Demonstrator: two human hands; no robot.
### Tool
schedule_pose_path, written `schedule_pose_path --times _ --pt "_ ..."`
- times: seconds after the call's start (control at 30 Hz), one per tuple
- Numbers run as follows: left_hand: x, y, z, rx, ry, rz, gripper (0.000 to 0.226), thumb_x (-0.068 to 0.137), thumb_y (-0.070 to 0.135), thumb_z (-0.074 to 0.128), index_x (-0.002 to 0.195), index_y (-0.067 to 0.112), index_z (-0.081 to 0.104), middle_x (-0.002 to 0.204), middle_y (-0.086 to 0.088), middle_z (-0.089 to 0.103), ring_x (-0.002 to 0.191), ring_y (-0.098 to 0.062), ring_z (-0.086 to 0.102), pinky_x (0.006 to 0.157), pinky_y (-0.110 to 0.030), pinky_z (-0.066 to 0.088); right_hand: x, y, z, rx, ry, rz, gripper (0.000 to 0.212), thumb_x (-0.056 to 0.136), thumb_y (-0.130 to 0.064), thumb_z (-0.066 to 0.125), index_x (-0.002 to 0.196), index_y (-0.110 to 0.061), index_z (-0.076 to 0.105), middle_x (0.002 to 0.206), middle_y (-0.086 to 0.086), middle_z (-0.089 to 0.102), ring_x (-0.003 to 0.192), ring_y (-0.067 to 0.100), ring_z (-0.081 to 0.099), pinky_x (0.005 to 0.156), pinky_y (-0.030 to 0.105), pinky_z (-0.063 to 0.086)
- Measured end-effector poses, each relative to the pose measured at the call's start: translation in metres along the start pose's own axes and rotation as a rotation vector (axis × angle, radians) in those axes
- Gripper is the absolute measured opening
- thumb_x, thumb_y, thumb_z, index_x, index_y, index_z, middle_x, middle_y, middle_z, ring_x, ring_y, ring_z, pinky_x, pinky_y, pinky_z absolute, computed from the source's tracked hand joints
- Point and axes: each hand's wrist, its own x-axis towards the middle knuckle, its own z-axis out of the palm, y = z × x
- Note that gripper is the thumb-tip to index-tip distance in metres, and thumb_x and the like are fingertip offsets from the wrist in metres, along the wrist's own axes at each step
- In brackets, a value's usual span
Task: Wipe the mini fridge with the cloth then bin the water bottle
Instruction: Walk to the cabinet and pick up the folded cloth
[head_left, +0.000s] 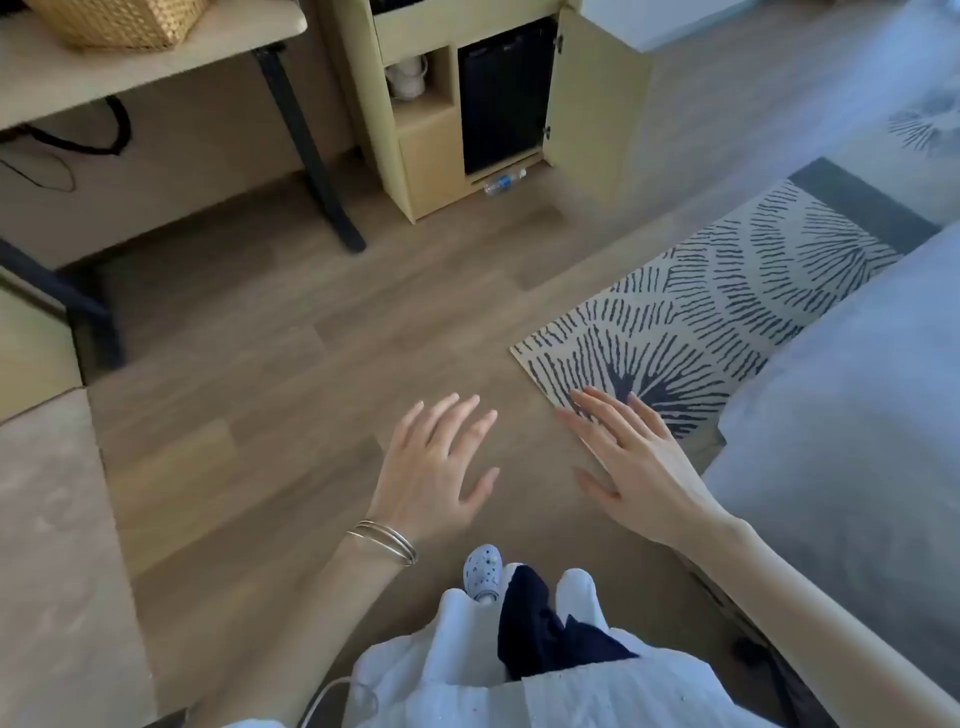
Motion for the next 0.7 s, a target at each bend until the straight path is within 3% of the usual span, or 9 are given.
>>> schedule_pose_path --times 0.4,0.53,0.7 --pt "0.103 -0.065 0.022 -0.006 -0.022 0.060 0.053 0.090 0.045 0.043 0.131 0.015 0.058 0.136 -0.009 0.056 0.127 -0.028 0.049 0.108 -0.048 0.030 0.100 0.052 0.017 0.019 0.090 0.032 0.053 0.093 -0.045 0.038 0.134 -0.014 0.047 0.144 0.007 0.042 0.137 0.020 0.028 0.112 0.044 0.022" --pt "0.140 -0.071 0.042 -0.010 -0.061 0.064 0.054 0.090 0.046 0.042 0.131 0.015 0.058 0.135 -0.009 0.056 0.127 -0.028 0.050 0.107 -0.048 0.030 0.123 0.087 0.027 0.013 0.030 0.027 0.053 0.092 -0.045 0.041 0.136 -0.015 0.044 0.145 0.006 0.040 0.138 0.021 0.028 0.113 0.043 0.019" --pt "0.206 -0.075 0.057 -0.002 -0.077 0.078 0.055 0.089 0.047 0.042 0.130 0.015 0.059 0.134 -0.010 0.058 0.125 -0.030 0.052 0.106 -0.049 0.030 0.162 0.144 0.023 0.012 -0.050 0.015 0.053 0.091 -0.045 0.042 0.135 -0.017 0.044 0.145 0.005 0.040 0.137 0.022 0.030 0.110 0.049 0.028"
